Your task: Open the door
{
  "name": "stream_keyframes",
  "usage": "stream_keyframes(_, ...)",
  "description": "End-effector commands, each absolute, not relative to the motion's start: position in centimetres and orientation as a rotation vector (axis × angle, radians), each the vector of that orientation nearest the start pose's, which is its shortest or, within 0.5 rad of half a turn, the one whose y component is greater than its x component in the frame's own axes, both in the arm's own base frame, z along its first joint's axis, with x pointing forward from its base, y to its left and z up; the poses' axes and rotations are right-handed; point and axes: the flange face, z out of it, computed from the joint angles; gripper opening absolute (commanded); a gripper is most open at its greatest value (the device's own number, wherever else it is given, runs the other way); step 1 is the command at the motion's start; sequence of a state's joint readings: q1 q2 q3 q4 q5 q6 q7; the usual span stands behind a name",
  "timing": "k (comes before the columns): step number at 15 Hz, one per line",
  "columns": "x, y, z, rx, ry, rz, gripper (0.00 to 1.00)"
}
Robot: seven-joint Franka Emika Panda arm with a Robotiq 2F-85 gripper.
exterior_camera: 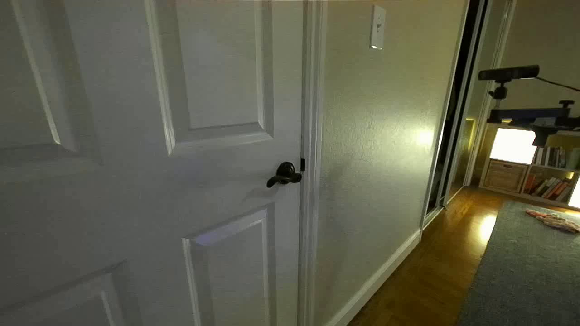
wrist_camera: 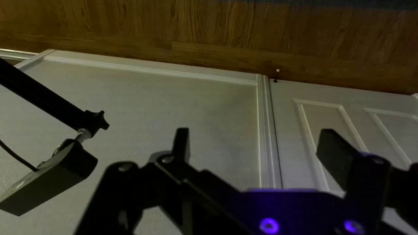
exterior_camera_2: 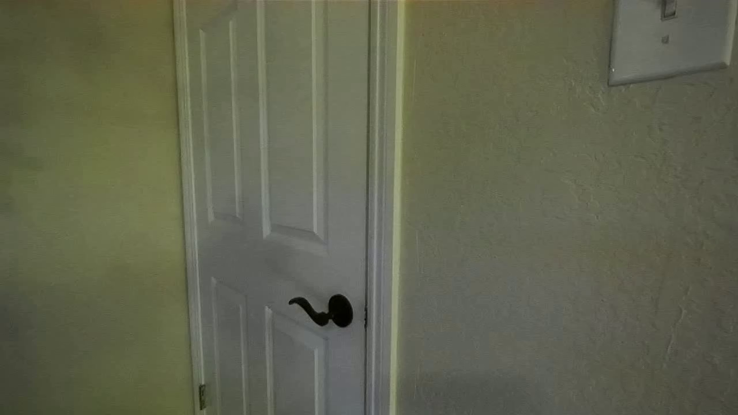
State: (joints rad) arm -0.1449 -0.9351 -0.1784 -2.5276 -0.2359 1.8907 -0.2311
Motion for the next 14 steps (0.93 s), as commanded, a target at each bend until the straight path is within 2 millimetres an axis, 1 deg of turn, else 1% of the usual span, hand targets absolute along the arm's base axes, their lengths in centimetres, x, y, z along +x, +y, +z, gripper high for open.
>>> stream_keyframes(1, 27.5, -12.5, 58.0, -3.271, 0.000, -0.429, 1.00)
stream_keyframes(11, 27.5, -12.5, 58.0, -3.271, 0.000, -0.429, 1.00)
stream_keyframes(13, 28.4, -11.7, 57.3, -3.259, -0.048, -0.411, 1.00)
stream_keyframes(14, 29.2, -11.0, 56.8, -3.265, -0.060, -0.396, 1.00)
